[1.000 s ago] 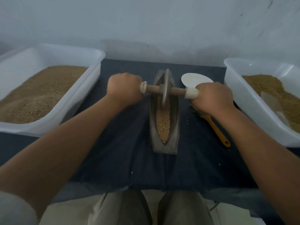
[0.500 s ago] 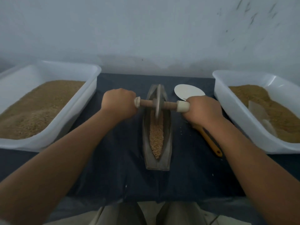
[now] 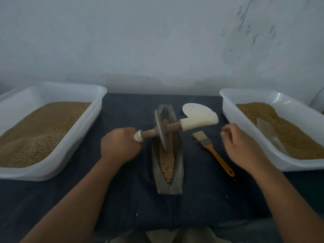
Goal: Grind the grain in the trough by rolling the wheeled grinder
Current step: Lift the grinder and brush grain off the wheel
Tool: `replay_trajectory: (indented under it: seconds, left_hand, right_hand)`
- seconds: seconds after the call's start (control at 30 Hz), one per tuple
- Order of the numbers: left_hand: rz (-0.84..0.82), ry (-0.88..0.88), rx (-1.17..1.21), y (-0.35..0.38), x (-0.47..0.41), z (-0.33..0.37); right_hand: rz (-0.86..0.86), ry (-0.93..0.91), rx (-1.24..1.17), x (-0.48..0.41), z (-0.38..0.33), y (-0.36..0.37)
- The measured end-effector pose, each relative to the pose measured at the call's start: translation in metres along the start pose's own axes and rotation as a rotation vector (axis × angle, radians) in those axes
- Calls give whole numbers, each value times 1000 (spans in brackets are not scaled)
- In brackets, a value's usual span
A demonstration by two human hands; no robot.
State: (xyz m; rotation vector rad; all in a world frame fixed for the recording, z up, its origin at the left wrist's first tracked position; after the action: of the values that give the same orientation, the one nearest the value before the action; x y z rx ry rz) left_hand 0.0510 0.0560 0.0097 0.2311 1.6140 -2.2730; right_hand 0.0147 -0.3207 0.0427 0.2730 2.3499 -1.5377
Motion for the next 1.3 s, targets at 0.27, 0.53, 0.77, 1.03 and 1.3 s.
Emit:
replay_trajectory:
  seconds: [0.27, 0.53, 0.77, 1.03, 1.3]
  left_hand:
    - [0, -111, 176, -7, -3, -9]
    - [-68, -151, 358, -8, -2, -5]
    - [-73, -171, 484, -6, -3, -7]
    - [-52, -187, 487, -9, -7, -16]
    - [-30, -199, 464, -6, -13, -24]
  right_hand:
    - [-368, -170, 129, 16, -3, 25]
    - [-131, -161, -482, 0, -42, 8]
    - [211, -146, -495, -38, -87, 23]
    - [-58, -96, -326, -67, -110, 61]
    - [136, -191, -313, -68, -115, 28]
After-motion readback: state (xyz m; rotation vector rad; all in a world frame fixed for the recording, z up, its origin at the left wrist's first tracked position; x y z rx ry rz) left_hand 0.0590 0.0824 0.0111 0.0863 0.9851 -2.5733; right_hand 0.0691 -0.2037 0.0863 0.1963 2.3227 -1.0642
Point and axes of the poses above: each hand's wrist, its own x-axis away from the middle knuckle, its own y-axis out of the palm, z = x × y, the point moved 2 cm from there along -x, towards the middle knuckle, and after that the axes turned 6 degrees about -y, right-handed, at the moved point
